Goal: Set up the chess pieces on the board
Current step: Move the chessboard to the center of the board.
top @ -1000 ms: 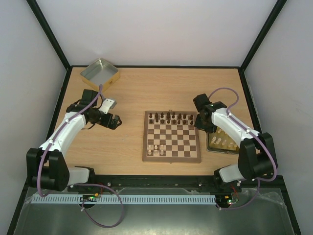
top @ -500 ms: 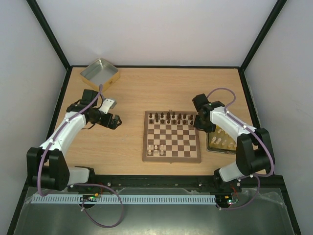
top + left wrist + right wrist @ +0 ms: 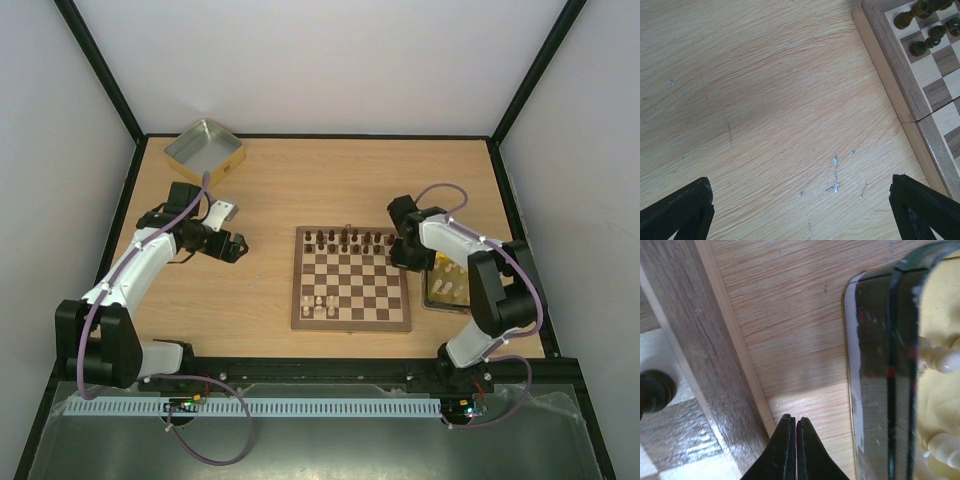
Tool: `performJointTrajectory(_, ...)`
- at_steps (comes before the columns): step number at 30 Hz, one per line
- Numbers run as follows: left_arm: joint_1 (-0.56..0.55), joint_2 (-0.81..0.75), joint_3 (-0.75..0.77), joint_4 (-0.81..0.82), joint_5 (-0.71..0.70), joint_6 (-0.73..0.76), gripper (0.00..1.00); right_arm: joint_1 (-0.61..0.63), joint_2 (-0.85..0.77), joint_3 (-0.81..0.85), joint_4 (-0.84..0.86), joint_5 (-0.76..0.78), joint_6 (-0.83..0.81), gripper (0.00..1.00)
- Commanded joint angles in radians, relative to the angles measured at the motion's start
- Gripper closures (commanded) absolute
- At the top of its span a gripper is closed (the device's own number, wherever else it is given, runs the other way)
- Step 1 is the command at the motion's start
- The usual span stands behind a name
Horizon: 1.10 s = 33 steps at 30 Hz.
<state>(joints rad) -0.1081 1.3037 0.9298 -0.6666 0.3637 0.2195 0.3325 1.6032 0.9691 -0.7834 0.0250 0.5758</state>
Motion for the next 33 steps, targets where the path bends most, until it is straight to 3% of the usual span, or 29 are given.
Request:
performJointTrajectory(1, -0.002, 0.006, -0.01, -0.002, -0.009, -0.009, 0.04, -0.016, 0.048, -0.008, 0.043, -0.005, -0.028, 0.98)
performJointTrajectory(14, -0.001, 0.014, -0.012, 0.006, -0.015, -0.009, 0.06, -0.023, 0.039, -0.029, 0.083, -0.153, -0.003, 0.98)
performJointTrajectory(25, 0.001, 0.012, -0.016, 0.015, -0.016, -0.006, 0.06, 0.058, 0.016, -0.036, 0.077, -0.186, 0.043, 0.98)
performJointTrajectory(29, 0.001, 0.009, -0.018, 0.015, -0.014, -0.006, 0.06, 0.097, 0.028, -0.004, 0.05, -0.137, 0.053, 0.98)
performJointTrajectory(33, 0.001, -0.002, -0.02, 0.017, -0.014, -0.006, 0.06, 0.091, 0.008, 0.067, -0.032, 0.009, 0.054, 0.98)
